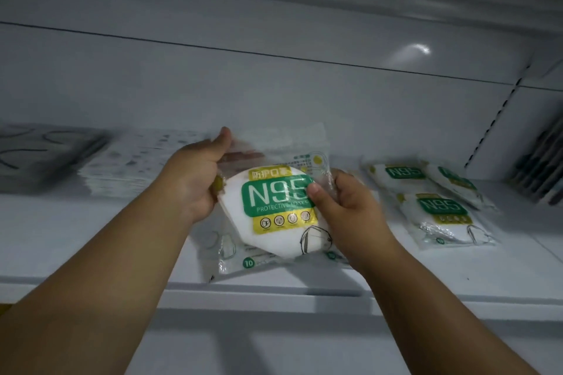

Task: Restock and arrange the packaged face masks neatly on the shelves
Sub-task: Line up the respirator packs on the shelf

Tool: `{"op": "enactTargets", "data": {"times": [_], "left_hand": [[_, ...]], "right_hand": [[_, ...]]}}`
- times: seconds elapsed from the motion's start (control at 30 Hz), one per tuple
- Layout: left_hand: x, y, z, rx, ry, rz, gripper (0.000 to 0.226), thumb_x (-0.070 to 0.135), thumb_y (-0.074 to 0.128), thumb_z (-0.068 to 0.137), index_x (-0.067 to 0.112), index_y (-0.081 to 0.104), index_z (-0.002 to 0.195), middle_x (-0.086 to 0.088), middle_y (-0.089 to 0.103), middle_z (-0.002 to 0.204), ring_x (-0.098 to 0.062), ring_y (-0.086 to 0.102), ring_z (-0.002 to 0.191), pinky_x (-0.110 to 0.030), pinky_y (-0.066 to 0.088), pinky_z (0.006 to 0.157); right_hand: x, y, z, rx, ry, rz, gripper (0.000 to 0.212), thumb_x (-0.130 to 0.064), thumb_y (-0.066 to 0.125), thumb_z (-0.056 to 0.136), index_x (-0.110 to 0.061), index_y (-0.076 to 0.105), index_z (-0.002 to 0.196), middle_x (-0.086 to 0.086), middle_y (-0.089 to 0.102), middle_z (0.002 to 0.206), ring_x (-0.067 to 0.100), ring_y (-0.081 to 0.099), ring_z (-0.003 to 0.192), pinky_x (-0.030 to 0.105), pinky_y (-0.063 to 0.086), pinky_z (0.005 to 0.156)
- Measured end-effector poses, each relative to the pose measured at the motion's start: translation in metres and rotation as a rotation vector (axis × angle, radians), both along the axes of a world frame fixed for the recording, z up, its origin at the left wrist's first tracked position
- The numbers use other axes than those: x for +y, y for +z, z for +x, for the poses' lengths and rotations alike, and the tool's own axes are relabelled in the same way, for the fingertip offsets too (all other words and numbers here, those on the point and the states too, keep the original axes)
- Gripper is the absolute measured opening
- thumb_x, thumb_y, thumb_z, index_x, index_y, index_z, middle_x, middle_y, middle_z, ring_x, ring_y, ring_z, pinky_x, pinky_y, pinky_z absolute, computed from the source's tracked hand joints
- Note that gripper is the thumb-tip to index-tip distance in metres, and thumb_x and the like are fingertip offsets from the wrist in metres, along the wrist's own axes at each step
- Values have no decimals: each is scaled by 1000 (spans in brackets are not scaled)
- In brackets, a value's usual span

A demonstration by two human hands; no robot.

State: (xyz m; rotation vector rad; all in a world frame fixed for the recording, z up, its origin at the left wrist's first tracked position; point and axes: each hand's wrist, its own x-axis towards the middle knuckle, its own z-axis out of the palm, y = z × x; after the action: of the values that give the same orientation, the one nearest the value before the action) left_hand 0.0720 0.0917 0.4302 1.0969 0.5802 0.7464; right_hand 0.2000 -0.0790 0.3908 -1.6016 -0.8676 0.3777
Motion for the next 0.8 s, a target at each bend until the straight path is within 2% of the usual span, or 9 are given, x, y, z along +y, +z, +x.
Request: {"op": "enactTargets", "data": {"times": [0.1,0.17,0.27,0.33,0.43,0.53,0.63,0.7,0.8], "left_hand": [[15,2,1,88,-33,78,20,34,54,101,14,54,100,-12,78,96,-23,76,91,-53,53,98],[21,3,5,123,-38,99,19,36,52,102,17,54,101,-9,78,92,-21,76,91,-56,49,103],[28,3,13,150,-32,44,26,42,45,104,18,51,96,-9,78,91,-25,75,94,-53,51,102],[35,0,18,125,-9,-17,33,49,36,105,18,48,105,-10,78,93,-27,75,94,-49,54,98],[50,-6,24,83,96,-26,52,54,25,106,16,57,121,-10,76,102,-27,74,91,-44,58,90],[60,-13,26,207,227,188,28,40,39,106,20,55,118,-4,66,107,-24,70,93,-47,55,96],[65,-23,33,504,119,532,27,37,60,95,28,56,120,3,63,113,-20,66,98,-42,54,94],[66,-26,38,663,8,740,29,38,65,93,31,59,121,6,58,120,-13,62,95,-29,51,79],[77,-32,47,743,-2,949,22,34,66,93,31,67,115,1,61,120,-16,63,94,-25,44,65]], "right_hand": [[4,-3,1,68,39,12,17,-30,65,96,-14,67,101,8,77,96,29,74,91,53,58,85],[7,1,5,56,32,-6,11,-19,60,99,-11,67,101,6,77,94,23,75,88,42,59,79],[17,4,15,11,-23,-52,16,-21,62,98,-5,64,95,8,76,86,21,73,78,38,57,68],[28,5,24,-33,-84,-113,22,-28,64,96,-6,64,93,11,74,86,29,71,79,45,57,69],[50,11,38,-17,-185,-180,23,-36,61,96,-14,66,90,7,73,86,26,69,78,38,54,67],[73,20,53,39,-259,-258,29,-41,58,97,-13,65,92,8,69,90,17,63,73,27,47,65],[102,21,65,130,-245,-287,34,-42,63,94,-8,65,90,13,70,88,22,68,76,35,58,71],[122,17,71,138,-265,-315,40,-47,68,89,-7,66,89,15,72,92,32,72,84,49,60,82],[145,15,71,102,-285,-379,46,-49,69,88,-4,62,85,16,70,90,33,70,84,48,60,79]]}}
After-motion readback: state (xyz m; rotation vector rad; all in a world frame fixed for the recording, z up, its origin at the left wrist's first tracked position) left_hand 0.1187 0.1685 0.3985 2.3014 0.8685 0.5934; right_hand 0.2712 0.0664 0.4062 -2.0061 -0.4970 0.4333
